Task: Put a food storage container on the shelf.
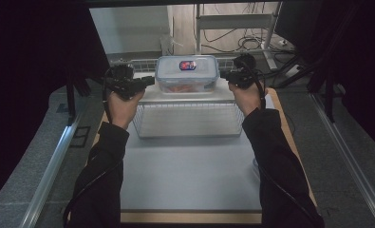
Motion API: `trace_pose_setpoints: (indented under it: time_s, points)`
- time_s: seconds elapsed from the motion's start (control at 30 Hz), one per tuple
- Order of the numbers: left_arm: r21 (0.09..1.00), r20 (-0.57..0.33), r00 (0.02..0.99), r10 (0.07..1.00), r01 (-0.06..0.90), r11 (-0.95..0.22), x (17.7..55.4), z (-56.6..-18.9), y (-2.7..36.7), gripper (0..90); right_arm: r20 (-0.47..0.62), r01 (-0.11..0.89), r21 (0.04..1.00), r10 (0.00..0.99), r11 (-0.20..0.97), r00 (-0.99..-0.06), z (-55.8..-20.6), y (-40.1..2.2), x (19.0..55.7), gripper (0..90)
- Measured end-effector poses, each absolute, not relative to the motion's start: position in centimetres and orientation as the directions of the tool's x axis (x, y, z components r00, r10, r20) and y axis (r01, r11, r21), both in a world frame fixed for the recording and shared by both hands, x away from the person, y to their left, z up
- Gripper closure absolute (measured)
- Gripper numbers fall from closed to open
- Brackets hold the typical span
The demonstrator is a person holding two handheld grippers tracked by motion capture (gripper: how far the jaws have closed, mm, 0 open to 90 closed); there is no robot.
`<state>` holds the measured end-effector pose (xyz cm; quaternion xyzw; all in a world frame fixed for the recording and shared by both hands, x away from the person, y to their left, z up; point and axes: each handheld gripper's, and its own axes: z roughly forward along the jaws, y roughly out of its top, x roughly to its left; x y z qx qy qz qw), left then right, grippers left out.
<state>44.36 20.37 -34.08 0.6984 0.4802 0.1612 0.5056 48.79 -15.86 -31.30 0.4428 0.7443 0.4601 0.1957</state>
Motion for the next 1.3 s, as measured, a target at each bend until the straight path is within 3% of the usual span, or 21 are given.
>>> trace_pose_setpoints:
  time_s: [0.1,0.17,0.3,0.63,0.83,1.3]
  points:
    - [0.871,-0.249,0.493,0.833,0.491,-0.03,43.9,-33.9,20.6,69.2,0.095,0.458,0.866,0.834,0.201,-0.544,-31.2,-16.1,48.2,81.7]
    - [0.876,-0.233,0.498,0.836,0.481,-0.043,43.5,-33.8,20.7,67.2,0.091,0.453,0.868,0.831,0.203,-0.549,-31.2,-16.3,48.0,79.8]
    - [0.882,-0.21,0.513,0.832,0.466,-0.065,42.4,-34.0,20.7,54.7,0.089,0.428,0.878,0.805,0.215,-0.587,-31.3,-17.1,46.8,67.4]
    - [0.882,-0.11,0.558,0.823,0.437,-0.178,39.7,-35.6,20.3,37.2,0.092,0.409,0.881,0.764,0.236,-0.639,-32.3,-17.9,45.0,51.0]
    - [0.887,-0.113,0.594,0.797,0.422,-0.189,38.0,-36.7,19.9,24.6,0.07,0.391,0.881,0.743,0.267,-0.665,-33.3,-17.8,43.4,38.8]
    - [0.887,-0.108,0.65,0.753,0.405,-0.222,33.6,-39.1,19.1,17.2,0.002,0.348,0.867,0.697,0.356,-0.717,-35.7,-17.3,40.3,22.4]
